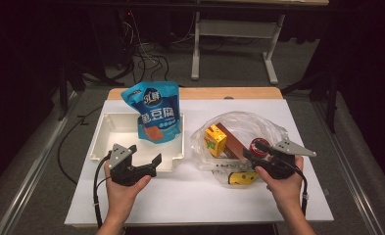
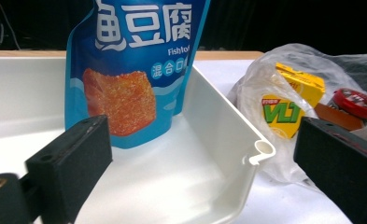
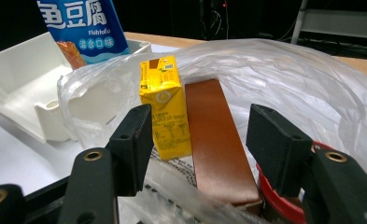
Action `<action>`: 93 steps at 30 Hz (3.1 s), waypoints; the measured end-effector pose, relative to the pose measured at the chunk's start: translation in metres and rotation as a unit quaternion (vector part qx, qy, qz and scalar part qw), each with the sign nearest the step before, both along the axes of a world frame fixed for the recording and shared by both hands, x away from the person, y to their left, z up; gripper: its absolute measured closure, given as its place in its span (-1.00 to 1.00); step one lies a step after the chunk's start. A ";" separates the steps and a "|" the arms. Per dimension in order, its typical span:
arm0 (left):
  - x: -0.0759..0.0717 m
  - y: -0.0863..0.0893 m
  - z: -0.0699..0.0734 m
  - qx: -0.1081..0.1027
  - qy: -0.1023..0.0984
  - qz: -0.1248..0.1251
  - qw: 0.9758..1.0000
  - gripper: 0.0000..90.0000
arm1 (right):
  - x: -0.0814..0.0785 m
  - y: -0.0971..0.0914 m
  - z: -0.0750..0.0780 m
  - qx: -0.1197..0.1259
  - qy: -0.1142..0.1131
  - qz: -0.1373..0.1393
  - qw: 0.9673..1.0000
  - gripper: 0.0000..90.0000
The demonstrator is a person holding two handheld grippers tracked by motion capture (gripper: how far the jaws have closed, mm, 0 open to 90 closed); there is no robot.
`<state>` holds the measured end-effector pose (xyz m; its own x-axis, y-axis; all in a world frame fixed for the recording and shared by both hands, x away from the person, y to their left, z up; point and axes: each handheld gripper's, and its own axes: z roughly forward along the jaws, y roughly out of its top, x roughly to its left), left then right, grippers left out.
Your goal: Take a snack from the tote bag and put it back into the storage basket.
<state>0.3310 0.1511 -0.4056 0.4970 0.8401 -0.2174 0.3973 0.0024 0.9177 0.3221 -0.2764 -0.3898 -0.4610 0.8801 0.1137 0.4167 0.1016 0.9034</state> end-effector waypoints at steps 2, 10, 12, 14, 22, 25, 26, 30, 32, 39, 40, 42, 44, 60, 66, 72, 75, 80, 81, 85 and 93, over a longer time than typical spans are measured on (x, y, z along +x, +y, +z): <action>-0.003 0.003 0.000 0.001 -0.003 0.000 1.000 -0.93 | 0.003 0.002 0.001 0.000 0.001 0.001 1.000 -0.06; -0.009 0.007 -0.002 0.008 -0.002 -0.019 1.000 -0.99 | 0.015 0.014 0.001 -0.008 0.010 0.009 1.000 -0.06; -0.009 0.007 -0.003 0.007 -0.002 -0.019 1.000 -0.99 | 0.018 0.018 0.000 -0.008 0.014 0.011 1.000 -0.06; -0.009 0.007 -0.003 0.009 -0.001 -0.019 1.000 -0.99 | 0.021 0.022 -0.002 -0.010 0.016 0.015 1.000 -0.06; -0.010 0.005 -0.004 0.013 -0.002 -0.022 1.000 -0.98 | 0.037 0.043 -0.009 -0.015 0.030 0.029 0.999 -0.09; -0.009 0.005 -0.004 0.013 -0.001 -0.024 1.000 -0.97 | 0.045 0.051 -0.011 -0.022 0.034 0.038 0.998 -0.12; -0.009 0.005 -0.004 0.012 -0.001 -0.025 1.000 -0.97 | 0.047 0.054 -0.012 -0.025 0.038 0.039 0.998 -0.14; -0.009 0.004 -0.005 0.011 -0.001 -0.026 1.000 -0.97 | 0.058 0.062 -0.015 -0.032 0.050 0.038 0.997 -0.18; -0.009 0.003 -0.005 0.014 0.000 -0.029 0.999 -0.96 | 0.064 0.066 -0.017 -0.036 0.054 0.041 0.997 -0.21; -0.009 0.001 -0.006 0.014 0.000 -0.034 0.999 -0.95 | 0.081 0.075 -0.020 -0.042 0.071 0.038 0.996 -0.22; -0.009 0.002 -0.006 0.013 0.000 -0.034 0.999 -0.95 | 0.083 0.076 -0.021 -0.045 0.074 0.037 0.996 -0.21; -0.009 0.002 -0.006 0.014 -0.001 -0.033 0.999 -0.95 | 0.087 0.077 -0.022 -0.047 0.079 0.036 0.995 -0.17; -0.009 0.001 -0.006 0.014 -0.002 -0.034 0.999 -0.95 | 0.090 0.078 -0.023 -0.045 0.086 0.037 0.995 -0.13; -0.011 -0.005 -0.007 0.019 -0.003 -0.042 0.999 -0.93 | 0.090 0.086 -0.028 -0.087 0.086 0.021 0.992 0.14; -0.010 -0.008 -0.009 0.018 -0.001 -0.045 0.999 -0.92 | 0.086 0.083 -0.022 -0.078 0.082 0.023 0.993 0.14; -0.011 -0.009 -0.008 0.022 -0.002 -0.046 0.999 -0.91 | 0.079 0.077 -0.009 -0.063 0.073 0.024 0.995 0.14; -0.011 -0.009 -0.008 0.021 -0.001 -0.046 0.999 -0.91 | 0.076 0.074 -0.003 -0.059 0.066 0.023 0.996 0.14; -0.011 -0.012 -0.008 0.021 -0.001 -0.047 0.999 -0.90 | 0.071 0.069 0.008 -0.052 0.058 0.025 0.997 0.15; -0.011 -0.012 -0.008 0.020 -0.002 -0.048 0.999 -0.90 | 0.069 0.069 0.011 -0.052 0.057 0.027 0.997 0.15; -0.012 -0.015 -0.007 0.020 -0.008 -0.050 0.999 -0.88 | 0.065 0.070 0.020 -0.048 0.053 0.033 0.997 0.15; -0.014 -0.021 -0.002 0.013 -0.024 -0.054 0.998 -0.87 | 0.056 0.077 0.041 -0.041 0.038 0.048 0.997 0.15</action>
<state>0.3169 0.1305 -0.4080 0.5940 0.7863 -0.1702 0.3491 -0.0613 0.9351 0.3785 -0.1996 -0.3486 -0.5368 0.8398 0.0812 0.4682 0.2164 0.8567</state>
